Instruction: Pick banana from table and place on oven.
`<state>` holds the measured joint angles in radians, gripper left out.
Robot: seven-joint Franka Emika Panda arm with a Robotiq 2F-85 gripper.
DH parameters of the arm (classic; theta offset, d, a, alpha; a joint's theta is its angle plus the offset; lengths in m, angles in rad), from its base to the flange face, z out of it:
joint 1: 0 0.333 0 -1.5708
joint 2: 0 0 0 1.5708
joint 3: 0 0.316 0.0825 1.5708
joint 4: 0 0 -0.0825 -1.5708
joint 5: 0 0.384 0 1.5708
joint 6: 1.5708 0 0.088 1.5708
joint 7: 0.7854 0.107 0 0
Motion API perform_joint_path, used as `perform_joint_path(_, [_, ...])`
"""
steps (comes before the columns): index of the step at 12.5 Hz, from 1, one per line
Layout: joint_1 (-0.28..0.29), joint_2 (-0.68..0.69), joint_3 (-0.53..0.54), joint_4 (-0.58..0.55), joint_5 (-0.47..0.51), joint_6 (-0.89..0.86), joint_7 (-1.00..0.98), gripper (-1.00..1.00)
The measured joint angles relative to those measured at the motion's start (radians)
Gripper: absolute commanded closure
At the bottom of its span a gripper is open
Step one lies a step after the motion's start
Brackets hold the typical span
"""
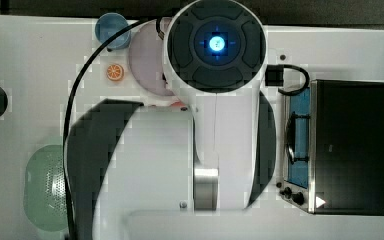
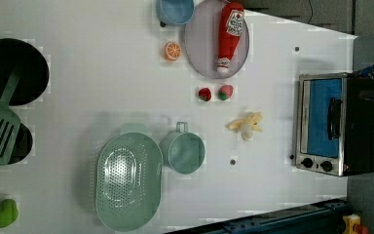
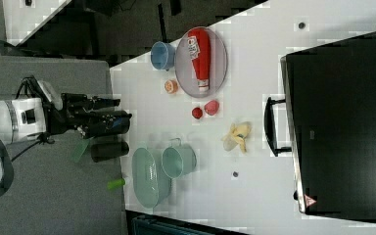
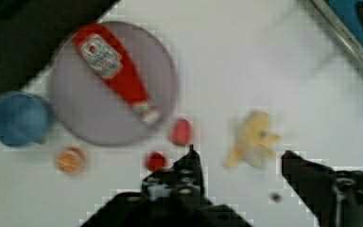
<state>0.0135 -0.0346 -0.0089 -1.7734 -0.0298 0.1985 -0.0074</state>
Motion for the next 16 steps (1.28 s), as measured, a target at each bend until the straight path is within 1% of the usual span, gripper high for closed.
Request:
perform_joint_path(1, [-0.008,-0.101,-0.001,-0.120,-0.010,-0.069,0.001,-0.59])
perform_joint_path(2, [-0.022,-0.221,-0.001,-0.227,0.000,-0.146,0.001,-0.81])
perform_joint_path(3, [-0.030,-0.331,-0.007,-0.307,0.013,-0.182,0.008,-0.99])
perform_joint_path(4, [-0.029,-0.424,-0.018,-0.348,0.012,-0.181,0.024,-1.00])
perform_joint_path(5, [-0.033,-0.492,-0.021,-0.354,0.015,-0.168,0.030,-1.00])
perform_joint_path(7, [-0.034,-0.545,-0.025,-0.322,0.019,-0.148,0.030,-1.00])
perform_joint_path(9, [-0.034,-0.513,-0.035,-0.311,-0.013,-0.153,0.036,-1.00])
perform_joint_path(10, [-0.040,-0.468,-0.037,-0.314,-0.014,-0.135,0.038,-1.00])
perform_joint_path(13, [-0.042,-0.233,-0.034,-0.314,0.012,0.028,0.038,-1.00])
perform_joint_path(14, [-0.044,-0.148,-0.030,-0.318,0.019,0.048,0.038,-1.00])
perform_joint_path(15, [-0.036,-0.068,-0.038,-0.326,0.023,0.085,0.039,-1.00])
perform_joint_path(16, [-0.024,-0.006,-0.052,-0.357,0.024,0.168,0.039,-1.00])
